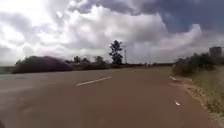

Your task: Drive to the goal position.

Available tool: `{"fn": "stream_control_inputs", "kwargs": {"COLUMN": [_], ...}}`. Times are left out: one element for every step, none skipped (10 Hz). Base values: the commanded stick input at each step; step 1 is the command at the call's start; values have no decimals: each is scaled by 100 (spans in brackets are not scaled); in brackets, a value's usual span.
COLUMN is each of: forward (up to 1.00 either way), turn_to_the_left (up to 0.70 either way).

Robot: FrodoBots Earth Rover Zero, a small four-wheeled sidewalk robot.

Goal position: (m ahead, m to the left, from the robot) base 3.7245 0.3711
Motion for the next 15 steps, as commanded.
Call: {"fn": "stream_control_inputs", "kwargs": {"forward": [100, 100, 100, 100, 100, 100, 100, 100, 100, 100, 100, 100, 100, 100, 100], "turn_to_the_left": [-40, -40, -34, -26, -18, -9, -1, 0, 0, 0, 0, 0, 0, 0, 0]}}
